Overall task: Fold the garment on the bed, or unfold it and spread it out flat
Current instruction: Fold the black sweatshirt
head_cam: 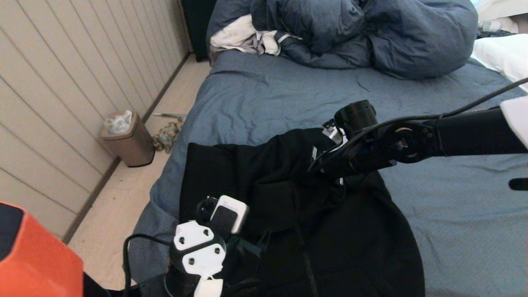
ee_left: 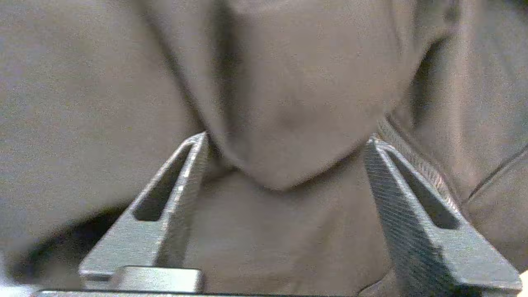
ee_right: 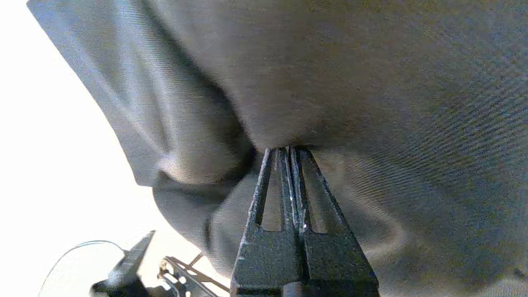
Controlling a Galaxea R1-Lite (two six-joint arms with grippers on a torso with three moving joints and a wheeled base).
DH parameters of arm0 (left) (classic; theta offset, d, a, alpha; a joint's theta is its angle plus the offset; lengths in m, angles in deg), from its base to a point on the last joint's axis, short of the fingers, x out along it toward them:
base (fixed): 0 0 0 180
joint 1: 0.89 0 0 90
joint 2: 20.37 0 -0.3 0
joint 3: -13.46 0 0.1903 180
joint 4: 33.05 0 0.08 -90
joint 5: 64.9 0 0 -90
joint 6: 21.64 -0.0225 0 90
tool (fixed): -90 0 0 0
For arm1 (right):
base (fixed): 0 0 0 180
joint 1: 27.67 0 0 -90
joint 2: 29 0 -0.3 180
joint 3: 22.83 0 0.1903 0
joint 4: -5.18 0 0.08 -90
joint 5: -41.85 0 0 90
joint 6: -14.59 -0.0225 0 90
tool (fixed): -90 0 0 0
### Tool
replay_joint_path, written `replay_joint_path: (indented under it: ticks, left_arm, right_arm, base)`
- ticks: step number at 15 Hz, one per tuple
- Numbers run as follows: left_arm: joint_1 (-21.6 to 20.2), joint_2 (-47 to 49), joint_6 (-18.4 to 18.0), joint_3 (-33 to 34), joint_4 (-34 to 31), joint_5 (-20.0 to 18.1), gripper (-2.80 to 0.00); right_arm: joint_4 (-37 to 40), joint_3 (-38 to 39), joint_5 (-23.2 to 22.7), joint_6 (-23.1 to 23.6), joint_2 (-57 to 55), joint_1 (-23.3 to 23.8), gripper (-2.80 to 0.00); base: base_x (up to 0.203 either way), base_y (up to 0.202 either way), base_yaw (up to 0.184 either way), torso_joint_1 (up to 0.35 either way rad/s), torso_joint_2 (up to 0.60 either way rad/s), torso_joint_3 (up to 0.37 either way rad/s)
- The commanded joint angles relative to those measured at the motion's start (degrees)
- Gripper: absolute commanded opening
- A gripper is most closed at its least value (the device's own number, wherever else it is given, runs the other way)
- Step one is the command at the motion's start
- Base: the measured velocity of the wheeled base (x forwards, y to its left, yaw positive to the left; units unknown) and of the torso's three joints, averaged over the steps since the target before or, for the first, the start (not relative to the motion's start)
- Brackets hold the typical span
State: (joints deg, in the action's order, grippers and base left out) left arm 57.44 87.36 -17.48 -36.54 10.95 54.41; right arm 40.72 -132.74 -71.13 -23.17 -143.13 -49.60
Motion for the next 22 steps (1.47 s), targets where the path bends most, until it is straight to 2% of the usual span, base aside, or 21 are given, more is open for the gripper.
replay_joint_path:
  ticks: [1, 3, 5, 6, 7, 9, 11, 12, 13, 15, 17, 20, 22]
  left_arm:
    - [-0.5, -8.3, 0.1, 0.1, -3.0, 0.1, 0.0]
    - [-2.1, -12.8, 0.1, -0.1, -6.7, 0.2, 0.0]
    - [-9.9, -15.8, 0.1, -1.7, -11.3, -0.3, 0.0]
    - [-14.2, -18.4, 0.3, -3.4, -18.2, -1.7, 0.0]
    - [-18.0, -21.3, 1.9, -6.1, -29.1, -5.2, 0.0]
    - [-25.1, -24.7, 9.5, -16.3, -46.8, -17.1, 0.0]
    - [-32.3, -25.7, 16.8, -27.7, -64.5, -32.8, 0.0]
    - [-35.3, -25.2, 19.7, -32.7, -71.0, -40.4, 0.0]
    - [-37.0, -23.6, 21.4, -36.0, -74.1, -44.2, 0.0]
    - [-38.1, -20.0, 22.4, -40.2, -76.6, -47.1, 0.0]
    - [-38.2, -20.0, 21.3, -36.1, -75.7, -47.2, 0.0]
    - [-41.8, -18.3, 18.6, -29.0, -67.8, -48.4, 0.0]
    - [-42.9, -16.5, 18.4, -27.9, -65.5, -49.3, 0.0]
  right_arm:
    - [0.0, -0.2, -0.1, -0.2, 1.2, 0.0, -2.8]
    - [0.0, -0.3, -0.1, -0.2, 2.8, 0.3, -2.8]
    - [-0.1, -0.5, 0.2, 0.1, 6.5, 2.4, -2.8]
    - [-0.1, -0.6, 0.4, 0.4, 8.6, 4.8, -2.8]
    - [-0.1, -0.8, 0.5, 1.2, 10.2, 8.1, -2.8]
    - [0.0, -1.3, 0.5, 3.6, 11.6, 14.8, -2.8]
    - [0.6, -3.1, 0.4, 9.8, 11.5, 20.0, -2.8]
    - [1.7, -4.0, 0.3, 14.3, 11.5, 21.5, -2.8]
    - [4.8, -5.8, 0.3, 17.5, 11.3, 22.5, -2.8]
    - [10.7, -8.8, 0.3, 20.0, 9.5, 23.7, -2.8]
    - [11.9, -11.3, 0.1, 21.4, 6.5, 25.4, -2.8]
    - [13.6, -12.9, 0.1, 24.8, 3.5, 25.9, -2.8]
    - [15.3, -13.9, 0.0, 25.8, 2.8, 25.7, -2.8]
  base:
    - [0.0, 0.0, 0.0, 0.0, 0.0, 0.0]
    - [0.0, 0.0, 0.0, 0.0, 0.0, 0.0]
    - [0.0, 0.0, 0.0, 0.0, 0.0, 0.0]
    - [0.0, 0.0, 0.0, 0.0, 0.0, 0.0]
    - [0.0, 0.0, 0.0, 0.0, 0.0, 0.0]
    - [0.0, 0.0, 0.0, 0.0, 0.0, 0.0]
    - [0.0, 0.0, 0.0, 0.0, 0.0, 0.0]
    - [0.0, 0.0, 0.0, 0.0, 0.0, 0.0]
    - [0.0, 0.0, 0.0, 0.0, 0.0, 0.0]
    - [0.0, 0.0, 0.0, 0.0, 0.0, 0.0]
    - [0.0, 0.0, 0.0, 0.0, 0.0, 0.0]
    - [0.0, 0.0, 0.0, 0.0, 0.0, 0.0]
    - [0.0, 0.0, 0.0, 0.0, 0.0, 0.0]
